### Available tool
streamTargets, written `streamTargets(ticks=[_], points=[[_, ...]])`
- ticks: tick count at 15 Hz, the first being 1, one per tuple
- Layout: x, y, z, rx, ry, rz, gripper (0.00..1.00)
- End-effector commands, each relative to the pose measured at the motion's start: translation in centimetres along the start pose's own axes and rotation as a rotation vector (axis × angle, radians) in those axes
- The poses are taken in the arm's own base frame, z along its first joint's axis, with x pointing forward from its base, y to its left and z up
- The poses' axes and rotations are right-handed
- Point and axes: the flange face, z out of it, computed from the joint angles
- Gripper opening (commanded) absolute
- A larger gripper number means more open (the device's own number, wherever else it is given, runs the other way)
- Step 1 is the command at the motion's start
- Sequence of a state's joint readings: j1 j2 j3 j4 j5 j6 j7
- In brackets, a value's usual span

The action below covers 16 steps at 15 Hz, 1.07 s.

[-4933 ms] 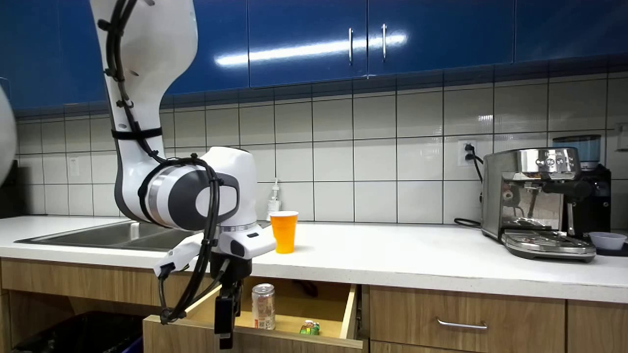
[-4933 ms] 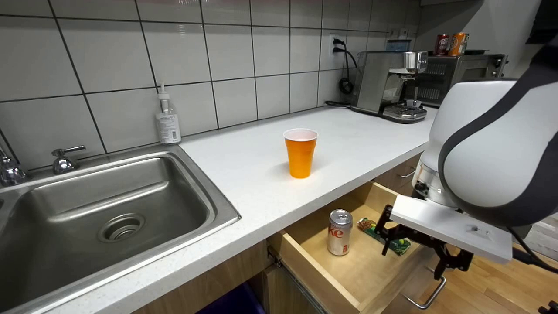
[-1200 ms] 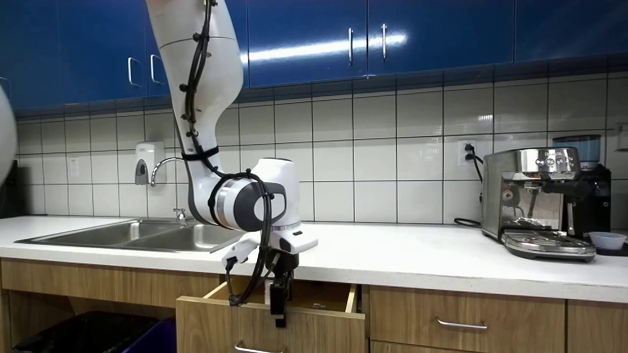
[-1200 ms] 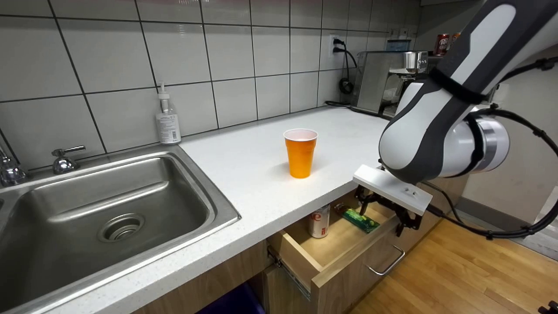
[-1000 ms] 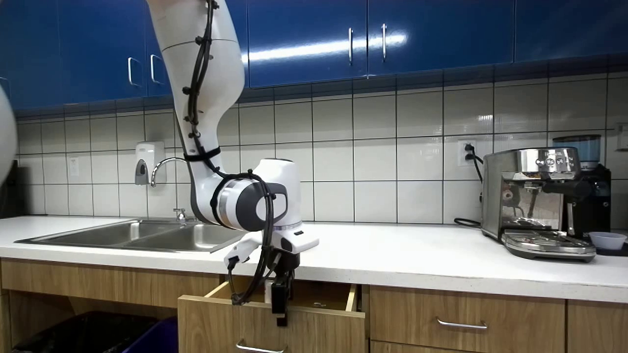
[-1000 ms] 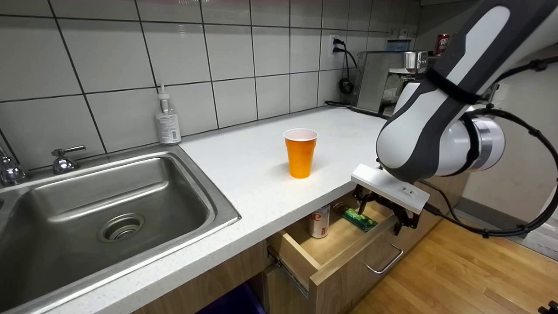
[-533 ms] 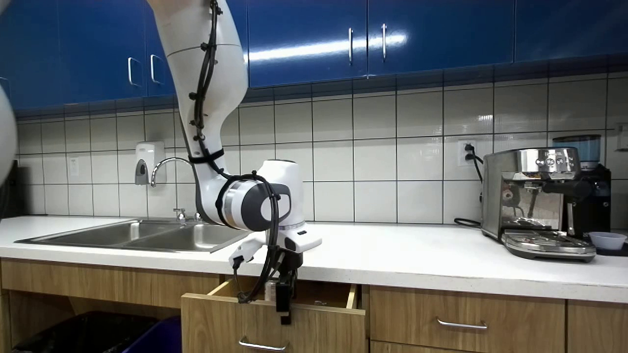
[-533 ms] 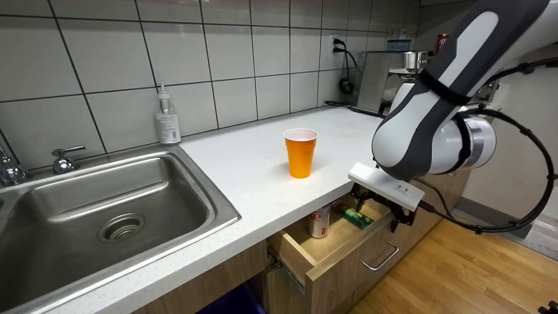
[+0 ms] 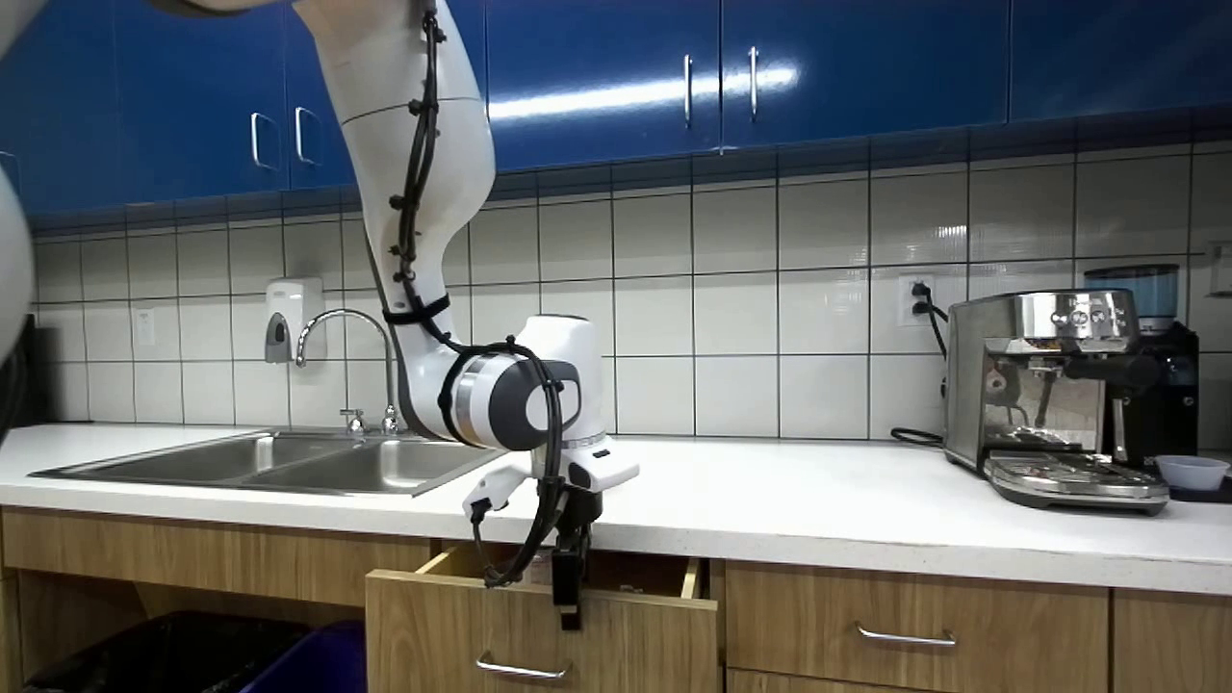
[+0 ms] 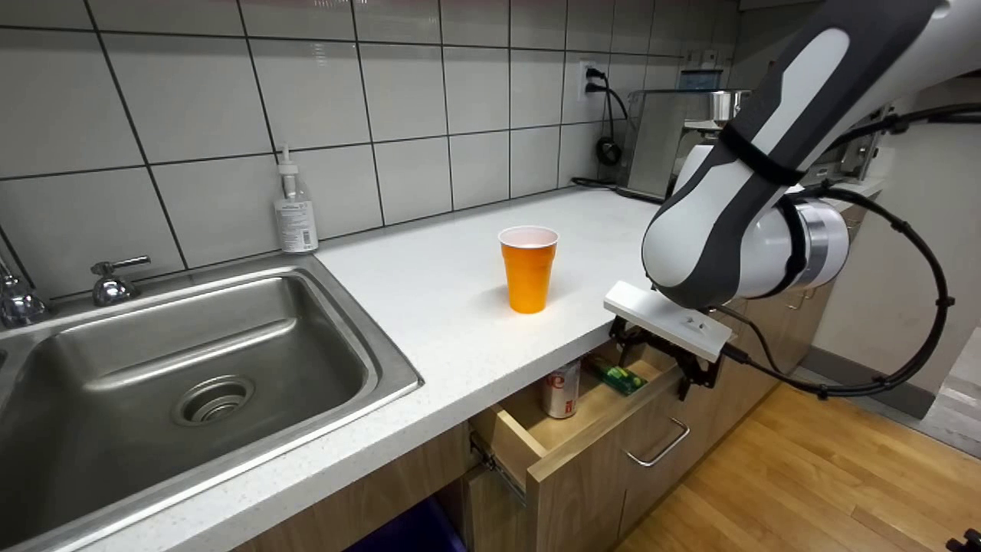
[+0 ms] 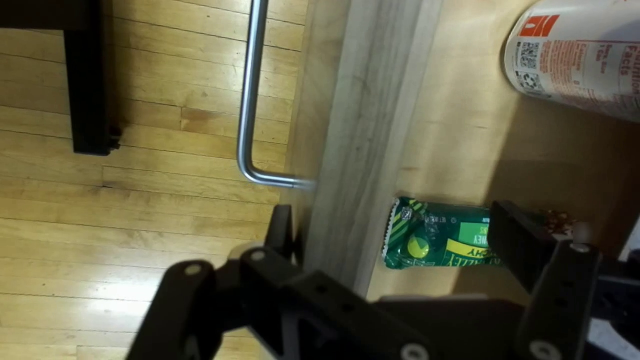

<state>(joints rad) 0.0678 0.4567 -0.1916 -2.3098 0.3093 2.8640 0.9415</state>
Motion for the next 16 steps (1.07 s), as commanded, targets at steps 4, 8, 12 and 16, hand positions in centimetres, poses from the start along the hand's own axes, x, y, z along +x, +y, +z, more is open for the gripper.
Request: streamTargets(ticks=[4, 8, 12, 16], points=[[1.2, -2.3, -0.2, -0.001, 0.023, -0.013, 1.00], [0.8, -2.0, -0.9, 0.010, 0.024, -0.025, 1.00], [-0.4, -0.7, -2.1, 0.024, 0.027, -0.055, 1.00], [-2.4, 0.9, -3.6, 0.057, 0.044, -0.110, 1.00]])
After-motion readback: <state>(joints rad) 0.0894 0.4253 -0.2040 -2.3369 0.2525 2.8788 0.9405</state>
